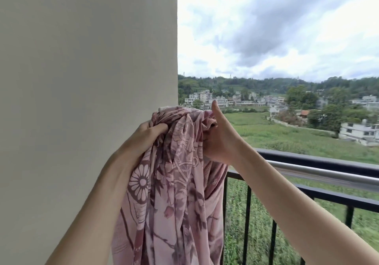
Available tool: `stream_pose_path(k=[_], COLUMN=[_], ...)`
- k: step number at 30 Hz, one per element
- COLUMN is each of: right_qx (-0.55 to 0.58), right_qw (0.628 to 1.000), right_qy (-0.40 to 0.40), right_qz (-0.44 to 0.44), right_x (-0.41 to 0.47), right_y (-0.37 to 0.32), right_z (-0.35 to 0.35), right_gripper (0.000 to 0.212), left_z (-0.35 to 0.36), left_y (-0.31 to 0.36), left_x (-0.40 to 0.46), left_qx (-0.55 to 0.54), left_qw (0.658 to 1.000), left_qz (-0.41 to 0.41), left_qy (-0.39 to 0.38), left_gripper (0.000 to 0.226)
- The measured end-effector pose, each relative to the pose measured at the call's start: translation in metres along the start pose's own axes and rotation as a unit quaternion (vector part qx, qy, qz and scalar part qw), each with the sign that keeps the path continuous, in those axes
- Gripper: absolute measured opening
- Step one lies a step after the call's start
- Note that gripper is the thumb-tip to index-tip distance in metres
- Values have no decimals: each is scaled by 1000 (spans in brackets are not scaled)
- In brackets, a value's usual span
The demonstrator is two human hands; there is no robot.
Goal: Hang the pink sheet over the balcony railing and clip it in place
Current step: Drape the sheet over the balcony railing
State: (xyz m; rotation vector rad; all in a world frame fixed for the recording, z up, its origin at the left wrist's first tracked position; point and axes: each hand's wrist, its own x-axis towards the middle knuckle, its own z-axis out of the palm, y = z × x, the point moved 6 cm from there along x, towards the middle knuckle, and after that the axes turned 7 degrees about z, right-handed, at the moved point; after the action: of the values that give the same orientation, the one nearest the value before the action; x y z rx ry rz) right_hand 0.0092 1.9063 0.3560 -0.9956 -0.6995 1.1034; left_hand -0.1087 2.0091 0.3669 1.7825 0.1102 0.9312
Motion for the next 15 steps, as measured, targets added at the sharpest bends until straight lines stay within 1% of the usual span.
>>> stream_pose_path(k=[1,3,4,7,8,10,11,14,15], right_qx=[-6,-33,-47,-69,-78,-98,-107,-113,-105], right_qw=[1000,999,999,996,995,990,986,977,977], right_qy=[-15,-20,-15,-16,-10,32,52,95,105], right_qz=[-1,-10,-17,-44,-56,-98,-117,-151,-155], right_x=[7,20,26,38,40,42,42,37,36], right_y=[-3,-10,-13,-24,-30,-49,-58,-83,-88], right_z=[6,12,12,11,10,2,-1,-6,-7], right_gripper=[85,78,70,31,26,32,36,32,35], left_z=[0,-1,-3,-5,-3,3,7,17,18], left_y=[0,-2,-3,2,5,13,17,30,33], left_x=[0,3,5,18,23,35,42,60,64], left_qx=[-14,-17,-18,-21,-13,16,26,29,29], left_qw=[1000,999,999,999,998,997,997,995,995], left_qz=[-10,-10,2,44,54,70,77,91,92], left_qy=[-14,-40,-41,-5,-3,-9,-12,-7,-3], left_gripper=[20,10,12,19,25,38,40,36,34])
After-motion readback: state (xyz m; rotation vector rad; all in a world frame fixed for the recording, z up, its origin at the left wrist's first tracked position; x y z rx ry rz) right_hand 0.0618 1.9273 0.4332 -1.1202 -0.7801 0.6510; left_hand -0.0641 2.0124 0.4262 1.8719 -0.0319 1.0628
